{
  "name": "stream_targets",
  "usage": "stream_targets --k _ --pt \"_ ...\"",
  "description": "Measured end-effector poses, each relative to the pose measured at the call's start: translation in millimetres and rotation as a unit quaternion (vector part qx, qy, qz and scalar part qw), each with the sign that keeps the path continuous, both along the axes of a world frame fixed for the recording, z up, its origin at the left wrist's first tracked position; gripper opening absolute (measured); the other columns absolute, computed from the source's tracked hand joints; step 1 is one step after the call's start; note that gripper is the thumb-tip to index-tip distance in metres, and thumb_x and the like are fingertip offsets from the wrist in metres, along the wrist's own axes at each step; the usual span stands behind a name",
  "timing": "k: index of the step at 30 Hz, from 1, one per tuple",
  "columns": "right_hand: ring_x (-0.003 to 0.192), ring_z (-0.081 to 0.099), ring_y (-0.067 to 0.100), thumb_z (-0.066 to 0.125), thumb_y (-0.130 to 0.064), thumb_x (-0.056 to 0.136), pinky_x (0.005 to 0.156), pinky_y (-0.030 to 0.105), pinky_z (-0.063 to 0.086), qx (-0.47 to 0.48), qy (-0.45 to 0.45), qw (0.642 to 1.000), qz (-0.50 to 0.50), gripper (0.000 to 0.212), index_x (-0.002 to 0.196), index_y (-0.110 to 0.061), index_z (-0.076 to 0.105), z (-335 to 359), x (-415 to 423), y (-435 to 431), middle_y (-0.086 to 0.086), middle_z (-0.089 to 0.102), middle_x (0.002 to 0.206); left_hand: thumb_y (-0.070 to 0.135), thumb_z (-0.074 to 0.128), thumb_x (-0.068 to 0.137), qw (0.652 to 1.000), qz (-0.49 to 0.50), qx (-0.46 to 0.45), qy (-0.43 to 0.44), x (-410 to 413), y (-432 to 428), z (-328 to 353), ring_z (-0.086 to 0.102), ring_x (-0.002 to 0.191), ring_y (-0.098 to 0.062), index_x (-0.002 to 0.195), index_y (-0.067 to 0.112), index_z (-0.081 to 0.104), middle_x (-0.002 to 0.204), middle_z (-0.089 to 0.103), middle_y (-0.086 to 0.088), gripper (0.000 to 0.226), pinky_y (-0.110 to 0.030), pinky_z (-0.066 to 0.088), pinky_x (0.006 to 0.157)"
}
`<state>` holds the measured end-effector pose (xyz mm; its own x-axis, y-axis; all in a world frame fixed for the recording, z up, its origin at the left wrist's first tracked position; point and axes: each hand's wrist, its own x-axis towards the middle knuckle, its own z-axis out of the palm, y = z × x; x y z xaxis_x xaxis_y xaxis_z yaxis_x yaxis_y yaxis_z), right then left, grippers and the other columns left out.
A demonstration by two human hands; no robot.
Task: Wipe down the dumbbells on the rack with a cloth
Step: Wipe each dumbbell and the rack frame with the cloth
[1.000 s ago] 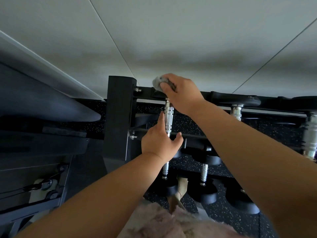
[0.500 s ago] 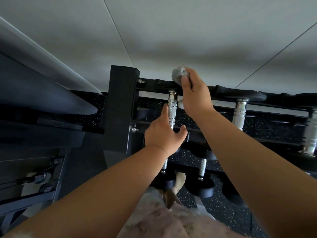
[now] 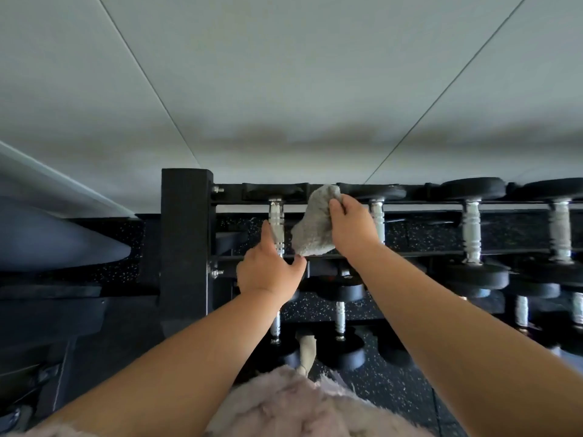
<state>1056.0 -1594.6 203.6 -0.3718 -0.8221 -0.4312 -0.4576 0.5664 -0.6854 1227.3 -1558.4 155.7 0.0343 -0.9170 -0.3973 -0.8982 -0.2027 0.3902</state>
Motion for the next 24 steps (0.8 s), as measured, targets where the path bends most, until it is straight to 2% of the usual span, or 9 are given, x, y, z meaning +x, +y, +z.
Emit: stream_targets --k 2,3,6,9,11,14,17,20,24 --pt "0.081 0.065 0.011 0.04 -0.039 0.11 0.06 0.024 0.048 -0.034 0.024 0.999 -0.029 0.025 0.112 -0.024 0.06 12.6 -13.5 10.5 -0.006 0.066 0.092 0.071 0.045 0.086 0.999 -0.02 -0.017 -0.022 1.0 -0.6 -5.4 0.067 0.103 -0.024 0.165 0.021 0.014 0.093 0.071 0.003 0.099 -0.05 0.037 0.12" --pt "0.082 0.065 0.009 0.041 -0.039 0.11 0.061 0.023 0.05 -0.055 0.034 0.997 -0.053 0.024 0.112 -0.025 0.06 19.1 -21.7 15.3 -0.007 0.065 0.093 0.07 0.044 0.086 0.999 -0.024 -0.021 -0.03 0.9 -0.8 -7.4 0.066 0.105 -0.024 0.165 0.019 0.014 0.093 0.071 0.003 0.099 -0.051 0.029 0.126" --pt "0.086 0.065 0.005 0.043 -0.038 0.109 0.067 0.023 0.053 -0.12 0.05 0.977 -0.167 0.019 0.115 -0.027 0.058 32.7 -51.6 24.8 -0.01 0.065 0.097 0.068 0.048 0.089 0.998 -0.032 -0.027 -0.038 -0.2 -0.1 -6.2 0.063 0.118 -0.027 0.165 0.016 0.016 0.109 0.073 -0.002 0.098 -0.052 0.021 0.129" --pt "0.098 0.065 0.01 0.044 -0.04 0.108 0.084 0.033 0.057 -0.135 0.097 0.958 -0.233 0.031 0.134 -0.027 0.055 29.7 -82.0 21.8 -0.008 0.066 0.113 0.066 0.05 0.091 0.998 -0.044 -0.031 -0.046 -1.7 0.7 -1.3 0.059 0.125 -0.03 0.165 0.014 0.017 0.125 0.07 -0.006 0.097 -0.054 0.021 0.128" --pt "0.104 0.064 0.013 0.043 -0.039 0.108 0.09 0.038 0.057 -0.103 0.099 0.97 -0.195 0.036 0.142 -0.028 0.052 22.2 -93.4 15.5 -0.006 0.064 0.122 0.065 0.05 0.092 0.996 -0.053 -0.032 -0.064 -3.8 1.0 -0.8 0.056 0.13 -0.03 0.165 0.012 0.016 0.135 0.065 -0.007 0.097 -0.055 0.022 0.127" --pt "0.112 0.056 0.007 0.043 -0.033 0.11 0.097 0.029 0.049 -0.102 0.106 0.988 -0.043 0.038 0.146 -0.027 0.053 16.5 -92.0 4.1 -0.01 0.058 0.131 0.063 0.052 0.093 0.993 -0.069 -0.029 -0.092 -13.2 -0.4 -1.0 0.047 0.14 -0.032 0.166 0.007 0.007 0.154 0.049 -0.011 0.102 -0.055 0.025 0.125" --pt "0.126 0.051 0.013 0.047 -0.034 0.108 0.111 0.034 0.043 -0.137 0.176 0.965 0.138 0.037 0.142 -0.026 0.059 12.1 -87.0 -11.9 -0.007 0.057 0.138 0.063 0.056 0.092 0.995 -0.058 -0.009 -0.075 -25.2 -3.3 -1.3 0.045 0.141 -0.033 0.166 0.007 -0.003 0.163 0.036 -0.012 0.11 -0.053 0.038 0.117" --pt "0.116 0.058 0.015 0.051 -0.039 0.106 0.101 0.034 0.051 -0.12 0.189 0.946 0.233 0.034 0.137 -0.031 0.06 6.8 -100.4 -24.7 -0.006 0.062 0.13 0.064 0.054 0.093 0.998 -0.011 0.019 -0.055 -26.1 -6.7 -2.6 0.05 0.137 -0.034 0.167 0.018 -0.004 0.162 0.038 -0.009 0.104 -0.051 0.05 0.102" --pt "0.08 0.068 0.014 0.048 -0.042 0.106 0.07 0.034 0.062 -0.07 0.109 0.987 0.097 0.02 0.111 -0.029 0.062 0.4 -141.2 -24.4 -0.004 0.068 0.099 0.061 0.049 0.094 0.997 0.006 0.02 -0.071 -13.8 -8.6 -4.4 0.055 0.129 -0.034 0.166 0.029 0.004 0.15 0.053 -0.006 0.09 -0.05 0.055 0.094"
